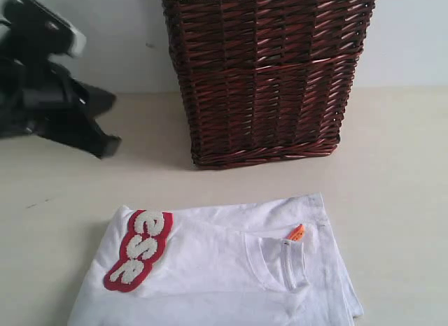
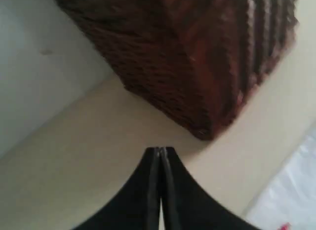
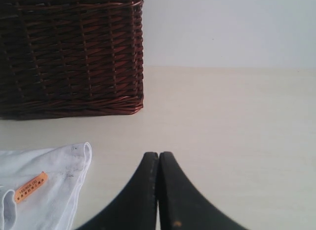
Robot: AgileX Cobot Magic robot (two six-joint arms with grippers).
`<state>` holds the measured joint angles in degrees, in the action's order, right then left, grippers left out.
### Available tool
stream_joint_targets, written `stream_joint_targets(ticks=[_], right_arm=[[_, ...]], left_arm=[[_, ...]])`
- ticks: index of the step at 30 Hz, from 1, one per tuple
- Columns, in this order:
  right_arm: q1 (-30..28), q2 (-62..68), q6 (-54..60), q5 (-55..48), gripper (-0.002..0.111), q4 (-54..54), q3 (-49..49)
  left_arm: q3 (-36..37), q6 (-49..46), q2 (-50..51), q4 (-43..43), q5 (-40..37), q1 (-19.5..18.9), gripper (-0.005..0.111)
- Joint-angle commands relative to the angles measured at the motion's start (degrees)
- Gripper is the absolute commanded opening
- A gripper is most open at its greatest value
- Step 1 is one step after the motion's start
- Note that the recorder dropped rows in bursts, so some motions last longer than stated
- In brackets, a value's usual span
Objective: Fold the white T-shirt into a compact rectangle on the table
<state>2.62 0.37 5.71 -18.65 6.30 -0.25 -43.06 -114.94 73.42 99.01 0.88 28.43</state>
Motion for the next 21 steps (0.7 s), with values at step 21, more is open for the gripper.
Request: stream_joint_targets(ticks=[21], right_arm=[[0.0, -0.4, 0.1, 0.8, 0.000, -0.2, 0.3]], left_arm=[[24.1, 8.7, -57.4, 0.9, 9.9, -12.3, 0.000]])
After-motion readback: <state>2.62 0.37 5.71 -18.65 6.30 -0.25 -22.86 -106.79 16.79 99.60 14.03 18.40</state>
